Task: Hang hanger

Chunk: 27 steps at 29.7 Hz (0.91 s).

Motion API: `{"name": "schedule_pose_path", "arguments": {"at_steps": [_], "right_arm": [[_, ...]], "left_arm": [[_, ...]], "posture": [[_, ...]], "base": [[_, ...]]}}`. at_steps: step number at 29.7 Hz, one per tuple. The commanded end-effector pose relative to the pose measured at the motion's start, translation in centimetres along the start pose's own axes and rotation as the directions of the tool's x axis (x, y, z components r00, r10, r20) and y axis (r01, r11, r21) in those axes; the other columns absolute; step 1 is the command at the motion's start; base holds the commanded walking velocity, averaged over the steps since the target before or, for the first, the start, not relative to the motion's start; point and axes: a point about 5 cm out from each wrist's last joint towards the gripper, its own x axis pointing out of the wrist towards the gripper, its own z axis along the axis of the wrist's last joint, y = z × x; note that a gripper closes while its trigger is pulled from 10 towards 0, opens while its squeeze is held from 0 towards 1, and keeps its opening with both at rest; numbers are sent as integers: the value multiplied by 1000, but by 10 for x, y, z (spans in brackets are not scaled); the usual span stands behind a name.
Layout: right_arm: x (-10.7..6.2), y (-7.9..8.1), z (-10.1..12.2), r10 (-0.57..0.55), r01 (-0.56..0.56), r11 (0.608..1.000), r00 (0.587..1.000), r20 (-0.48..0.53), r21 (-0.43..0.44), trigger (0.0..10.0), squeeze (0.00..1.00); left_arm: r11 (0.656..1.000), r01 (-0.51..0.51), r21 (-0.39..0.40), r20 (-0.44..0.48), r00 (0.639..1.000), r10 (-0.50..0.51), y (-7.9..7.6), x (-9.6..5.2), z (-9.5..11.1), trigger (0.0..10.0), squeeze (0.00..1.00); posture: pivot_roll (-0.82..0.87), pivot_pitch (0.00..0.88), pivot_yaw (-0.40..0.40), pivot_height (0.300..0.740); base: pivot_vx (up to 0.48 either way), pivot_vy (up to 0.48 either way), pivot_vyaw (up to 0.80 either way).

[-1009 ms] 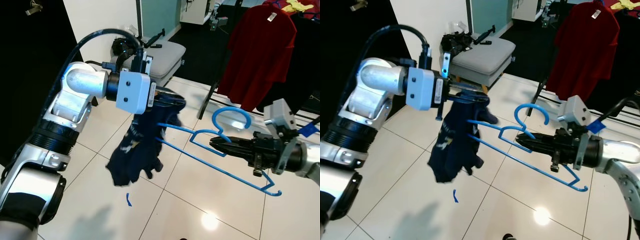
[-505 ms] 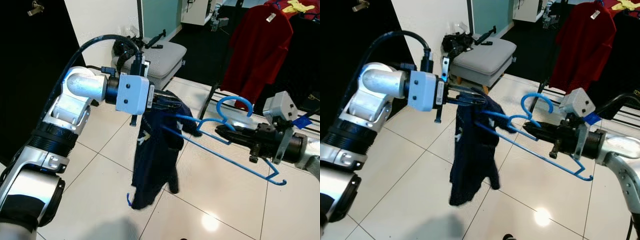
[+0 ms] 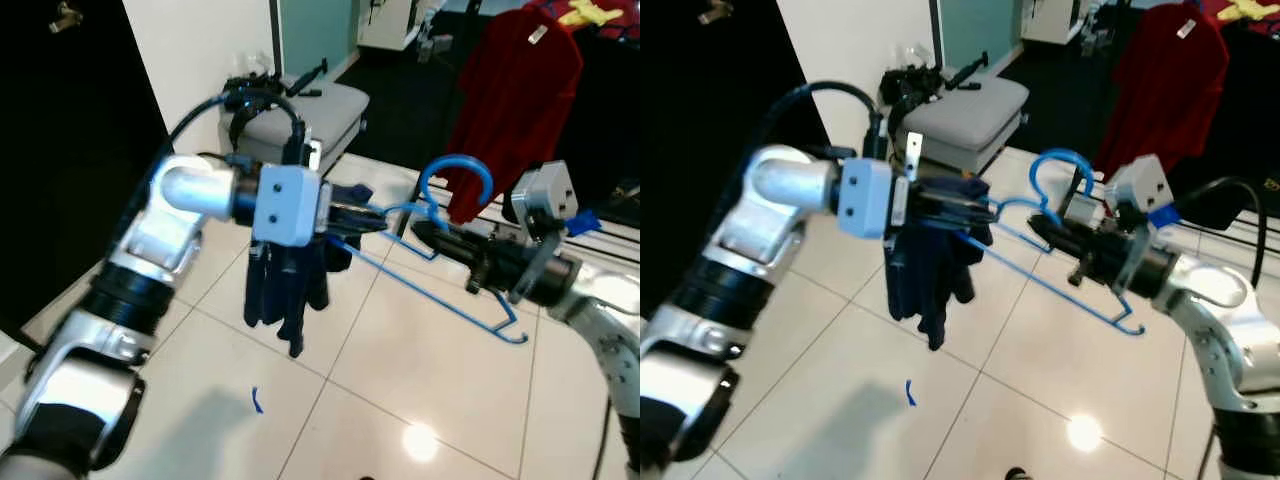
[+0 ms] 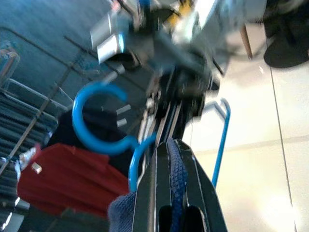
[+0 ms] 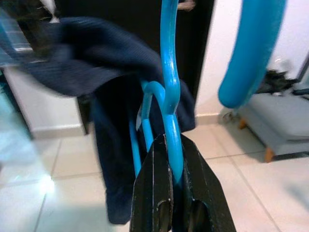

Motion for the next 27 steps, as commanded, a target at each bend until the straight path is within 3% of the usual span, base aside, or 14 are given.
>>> {"name": "schedule_pose_path", "arguments": {"at_steps": [1, 3, 4, 5, 7, 8, 10, 11, 12, 13, 14, 19, 27], "right_arm": [[2, -1, 0, -27, 27, 1000, 1000, 14, -4, 10000, 0], [6, 0, -2, -41, 41, 999, 999, 26, 8, 10000, 0], [10, 1, -4, -57, 57, 998, 998, 38, 18, 10000, 0], [10, 1, -4, -57, 57, 998, 998, 38, 18, 10000, 0], [19, 2, -6, -101, 99, 994, 993, 65, 39, 10000, 0], [19, 2, -6, -101, 99, 994, 993, 65, 39, 10000, 0], [26, 3, -7, -126, 122, 991, 989, 81, 56, 10000, 0], [26, 3, -7, -126, 122, 991, 989, 81, 56, 10000, 0], [33, 8, -8, -118, 111, 991, 988, 96, 72, 10000, 0], [33, 8, -8, -118, 111, 991, 988, 96, 72, 10000, 0], [40, 12, -8, -110, 100, 991, 987, 115, 86, 10000, 0], [44, 13, -5, -115, 100, 989, 981, 154, 105, 10000, 0], [45, 12, 6, -132, 102, 986, 962, 240, 133, 10000, 0]], "left_arm": [[1000, -4, -6, 51, 999, 5, -2, 6, 6, 10000, 0], [997, -57, -42, 104, 993, 61, 0, 13, 10, 10000, 0], [988, -123, -91, 154, 979, 136, 3, 18, 13, 10000, 0], [988, -123, -91, 154, 979, 136, 3, 18, 13, 10000, 0], [930, -263, -255, 261, 908, 328, 15, 32, 20, 10000, 0], [930, -263, -255, 261, 908, 328, 15, 32, 20, 10000, 0], [839, -359, -410, 292, 819, 493, 31, 37, 24, 10000, 0], [839, -359, -410, 292, 819, 493, 31, 37, 24, 10000, 0], [776, -399, -488, 285, 768, 574, 40, 40, 24, 10000, 0], [776, -399, -488, 285, 768, 574, 40, 40, 24, 10000, 0], [737, -422, -528, 266, 742, 616, 44, 43, 23, 10000, 0], [700, -398, -593, 267, 723, 637, 44, 48, 24, 10000, 0], [700, -288, -653, 297, 753, 587, 34, 60, 31, 10000, 0]], "posture": [[-33, 131, 48, 740], [-32, 130, 48, 740], [-33, 130, 49, 740], [-33, 130, 49, 740], [-33, 130, 50, 740], [-33, 130, 50, 740], [-33, 130, 50, 740], [-33, 130, 50, 740], [-29, 127, 51, 740], [-29, 127, 51, 740], [-27, 127, 54, 740], [-26, 128, 57, 740], [-27, 132, 60, 740]], "base": [[0, 0, 0], [0, 0, 0], [0, 0, 0], [0, 0, 0], [0, 0, 0], [0, 0, 0], [0, 0, 0], [0, 0, 0], [0, 0, 0], [0, 0, 0], [0, 0, 0], [0, 0, 0], [0, 0, 0]]}}
